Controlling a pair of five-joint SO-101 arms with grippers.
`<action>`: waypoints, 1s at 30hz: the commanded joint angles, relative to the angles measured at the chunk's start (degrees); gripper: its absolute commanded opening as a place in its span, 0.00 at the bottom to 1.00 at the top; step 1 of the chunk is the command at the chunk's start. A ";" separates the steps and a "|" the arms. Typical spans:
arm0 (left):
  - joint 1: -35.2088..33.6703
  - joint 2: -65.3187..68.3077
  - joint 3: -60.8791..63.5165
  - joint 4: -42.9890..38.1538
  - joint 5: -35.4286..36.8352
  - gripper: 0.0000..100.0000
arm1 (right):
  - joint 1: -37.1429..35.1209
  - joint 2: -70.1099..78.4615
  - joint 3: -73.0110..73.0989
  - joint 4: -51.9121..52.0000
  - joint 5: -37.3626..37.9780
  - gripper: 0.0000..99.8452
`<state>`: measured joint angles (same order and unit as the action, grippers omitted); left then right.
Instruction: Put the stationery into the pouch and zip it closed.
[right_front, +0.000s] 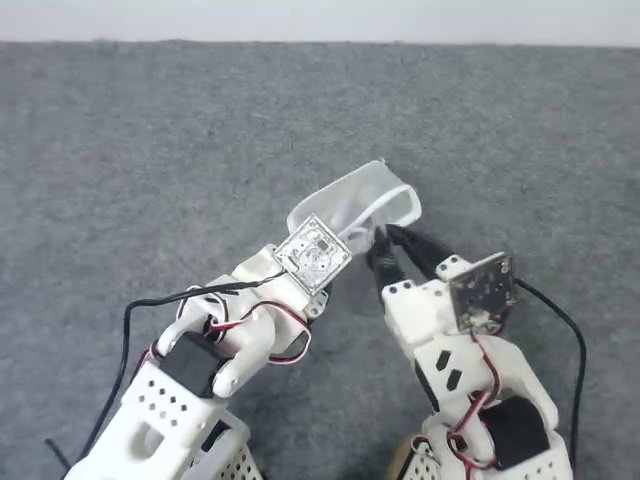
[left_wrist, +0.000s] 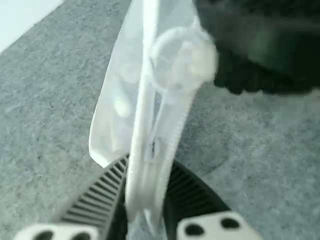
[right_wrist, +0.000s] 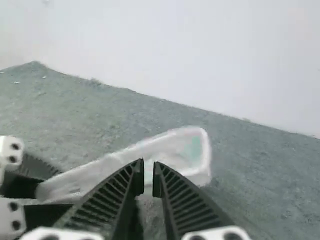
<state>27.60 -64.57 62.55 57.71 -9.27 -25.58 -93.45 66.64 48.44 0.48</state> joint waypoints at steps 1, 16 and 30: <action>0.00 -1.23 -0.48 -1.32 1.32 0.01 | 1.19 -0.04 -2.29 -1.27 0.79 0.01; -2.37 -1.23 -0.48 -1.49 1.23 0.01 | 7.52 -0.04 4.40 -13.05 0.79 0.01; -4.92 -1.23 -0.75 -2.55 3.43 0.01 | 1.63 -0.04 0.62 -5.14 0.88 0.02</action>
<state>24.97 -65.10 62.55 57.71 -8.22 -20.13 -93.10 71.56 39.03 0.48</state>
